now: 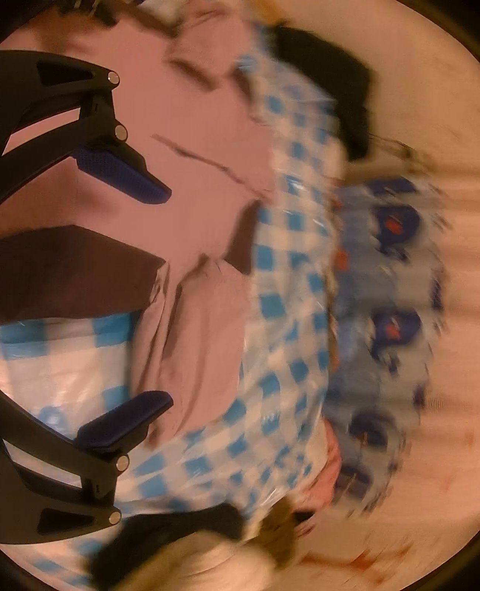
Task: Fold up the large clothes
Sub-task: 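Reach the right tool to a pink sleeve cuff and grasp it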
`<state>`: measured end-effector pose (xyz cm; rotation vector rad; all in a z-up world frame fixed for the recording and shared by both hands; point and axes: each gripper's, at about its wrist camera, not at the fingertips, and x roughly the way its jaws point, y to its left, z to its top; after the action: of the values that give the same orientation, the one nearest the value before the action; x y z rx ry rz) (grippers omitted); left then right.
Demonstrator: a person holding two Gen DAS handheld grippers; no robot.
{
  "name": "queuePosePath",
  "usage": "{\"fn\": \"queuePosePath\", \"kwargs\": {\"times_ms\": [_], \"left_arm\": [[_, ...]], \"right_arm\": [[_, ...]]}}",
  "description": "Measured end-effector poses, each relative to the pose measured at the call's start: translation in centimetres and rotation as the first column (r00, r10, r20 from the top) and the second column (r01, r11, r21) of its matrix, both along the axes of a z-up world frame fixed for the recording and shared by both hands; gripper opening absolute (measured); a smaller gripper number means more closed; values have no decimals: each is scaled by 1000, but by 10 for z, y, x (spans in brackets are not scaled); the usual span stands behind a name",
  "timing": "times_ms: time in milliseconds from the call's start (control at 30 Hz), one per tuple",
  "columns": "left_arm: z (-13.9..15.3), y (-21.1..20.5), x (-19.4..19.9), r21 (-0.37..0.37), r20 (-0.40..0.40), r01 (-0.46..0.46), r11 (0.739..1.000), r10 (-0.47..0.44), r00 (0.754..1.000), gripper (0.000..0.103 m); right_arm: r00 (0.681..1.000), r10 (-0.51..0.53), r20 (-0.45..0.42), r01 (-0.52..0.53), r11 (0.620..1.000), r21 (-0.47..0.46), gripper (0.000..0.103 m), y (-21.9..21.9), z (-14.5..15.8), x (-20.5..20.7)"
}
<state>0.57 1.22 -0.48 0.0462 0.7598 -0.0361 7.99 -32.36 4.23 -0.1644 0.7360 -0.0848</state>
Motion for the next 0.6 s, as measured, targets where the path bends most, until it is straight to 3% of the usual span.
{"fn": "queuePosePath", "kwargs": {"times_ms": [67, 200, 300, 367, 433, 467, 500, 600], "left_arm": [[-1, 1, 1, 5, -3, -3, 1000, 3, 1000, 96], [-4, 3, 5, 15, -11, -11, 1000, 12, 1000, 96], [-5, 3, 7, 20, -14, -11, 1000, 12, 1000, 96], [-6, 1, 7, 28, -16, -8, 1000, 9, 1000, 96], [-8, -2, 6, 38, -18, 0, 999, 1, 1000, 96], [-9, -3, 6, 44, -18, 2, 999, -1, 1000, 96], [-11, -4, 6, 53, -20, 5, 999, -4, 1000, 96], [-15, -8, 7, 68, -31, 14, 998, -12, 999, 96]], "right_arm": [[998, 26, -55, -31, 995, -98, 98, 13, -14, 35], [987, 1, -163, -32, 983, -182, 98, 11, -53, 98], [974, -13, -227, -36, 977, -211, 97, 2, -78, 128], [966, 1, -258, -48, 983, -176, 94, -7, -87, 138], [961, -22, -276, -18, 990, -141, 59, -21, -93, 146], [962, -17, -272, -10, 995, -98, 53, -28, -91, 149], [967, -10, -254, -1, 999, -43, 39, -38, -85, 148], [986, -19, -166, 31, 997, 75, 28, -71, -52, 136]]}}
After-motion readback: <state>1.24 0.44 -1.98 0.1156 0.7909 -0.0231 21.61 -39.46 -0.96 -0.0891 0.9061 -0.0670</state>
